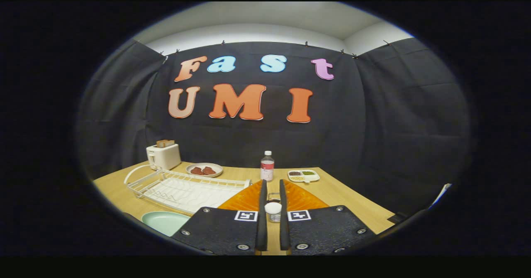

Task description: Take the plate from the dish rack, then take the spoon from the basket and place it into the plate.

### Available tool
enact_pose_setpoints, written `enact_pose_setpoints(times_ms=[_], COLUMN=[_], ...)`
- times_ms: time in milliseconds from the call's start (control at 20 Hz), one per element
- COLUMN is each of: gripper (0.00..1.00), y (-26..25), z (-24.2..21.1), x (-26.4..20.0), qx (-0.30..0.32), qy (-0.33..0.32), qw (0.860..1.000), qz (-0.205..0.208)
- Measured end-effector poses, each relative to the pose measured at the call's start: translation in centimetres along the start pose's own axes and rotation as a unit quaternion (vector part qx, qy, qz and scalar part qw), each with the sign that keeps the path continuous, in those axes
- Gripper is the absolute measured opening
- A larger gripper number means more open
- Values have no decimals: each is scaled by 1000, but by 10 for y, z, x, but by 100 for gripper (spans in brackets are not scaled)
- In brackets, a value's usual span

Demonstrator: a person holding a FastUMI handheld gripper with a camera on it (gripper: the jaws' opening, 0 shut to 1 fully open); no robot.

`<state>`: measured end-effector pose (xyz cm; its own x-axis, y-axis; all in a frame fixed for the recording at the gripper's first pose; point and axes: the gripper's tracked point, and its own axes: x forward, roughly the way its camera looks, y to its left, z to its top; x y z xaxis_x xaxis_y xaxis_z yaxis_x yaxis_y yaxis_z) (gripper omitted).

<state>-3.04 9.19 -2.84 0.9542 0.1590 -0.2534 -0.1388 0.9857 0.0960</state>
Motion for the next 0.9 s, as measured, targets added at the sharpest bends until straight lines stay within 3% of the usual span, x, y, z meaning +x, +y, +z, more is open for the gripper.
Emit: enact_pose_setpoints(times_ms=[450,900], gripper=[12,12], y=[110,182], z=[-15,-75], x=[-56,-56], qx=[14,30], qy=[-2,32], qw=[994,982], qz=[108,182])
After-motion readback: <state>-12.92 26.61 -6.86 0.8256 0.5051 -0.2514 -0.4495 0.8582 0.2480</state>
